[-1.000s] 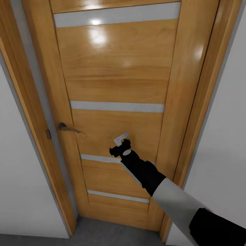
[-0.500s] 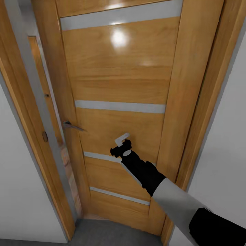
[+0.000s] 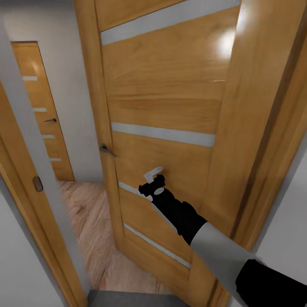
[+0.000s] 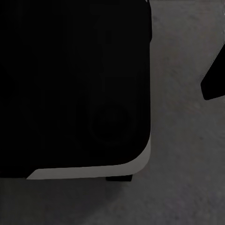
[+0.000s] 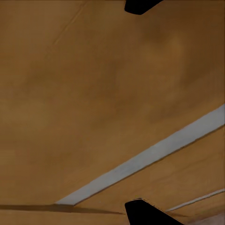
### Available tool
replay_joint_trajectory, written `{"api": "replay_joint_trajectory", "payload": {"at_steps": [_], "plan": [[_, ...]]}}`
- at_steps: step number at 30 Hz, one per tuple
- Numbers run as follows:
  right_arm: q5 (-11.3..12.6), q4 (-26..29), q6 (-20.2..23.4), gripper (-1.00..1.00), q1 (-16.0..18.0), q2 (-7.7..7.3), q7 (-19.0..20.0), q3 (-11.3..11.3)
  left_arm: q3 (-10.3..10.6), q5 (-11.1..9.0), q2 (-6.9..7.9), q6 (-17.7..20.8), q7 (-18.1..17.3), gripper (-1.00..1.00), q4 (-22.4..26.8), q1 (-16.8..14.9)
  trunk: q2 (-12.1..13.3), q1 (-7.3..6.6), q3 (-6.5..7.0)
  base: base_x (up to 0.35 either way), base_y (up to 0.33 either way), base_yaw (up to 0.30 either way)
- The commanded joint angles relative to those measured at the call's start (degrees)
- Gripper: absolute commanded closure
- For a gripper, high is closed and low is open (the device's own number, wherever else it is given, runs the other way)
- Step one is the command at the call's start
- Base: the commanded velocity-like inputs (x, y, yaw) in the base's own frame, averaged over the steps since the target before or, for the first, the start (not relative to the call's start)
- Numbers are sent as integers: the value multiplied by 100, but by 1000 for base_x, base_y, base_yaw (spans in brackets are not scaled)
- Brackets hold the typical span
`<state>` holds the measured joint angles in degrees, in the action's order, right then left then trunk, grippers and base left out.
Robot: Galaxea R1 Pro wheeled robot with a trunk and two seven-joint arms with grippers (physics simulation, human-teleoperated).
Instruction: Move the two storage containers from the living room to the garage. In the garage, place one container on the floor and stack the other container on top of it (either order is fine).
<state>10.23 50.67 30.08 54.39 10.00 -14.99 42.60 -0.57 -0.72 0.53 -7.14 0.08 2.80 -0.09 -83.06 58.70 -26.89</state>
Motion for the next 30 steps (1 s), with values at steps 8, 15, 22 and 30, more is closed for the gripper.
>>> {"api": "replay_joint_trajectory", "payload": {"at_steps": [8, 15, 22, 30], "plan": [[-3, 5, 36, -100, 10, 0, -69, 9, -4, -9, 0, -15, 1, -100, 1, 0, -2, 3, -5, 189, 0, 0], [18, -11, 76, -100, 10, 0, -162, 14, -4, -9, 0, -15, -1, -100, 1, 0, -2, 3, -5, 13, 0, 0], [7, -13, 43, -100, 10, 0, -179, 3, -4, -8, -2, -15, 1, -100, 1, 0, -2, 3, -5, 0, 0, 0], [5, -13, 34, -100, 10, 0, -196, -10, -4, -14, -3, -15, 1, -100, 1, 0, -2, 3, -5, 0, 66, 0]]}}
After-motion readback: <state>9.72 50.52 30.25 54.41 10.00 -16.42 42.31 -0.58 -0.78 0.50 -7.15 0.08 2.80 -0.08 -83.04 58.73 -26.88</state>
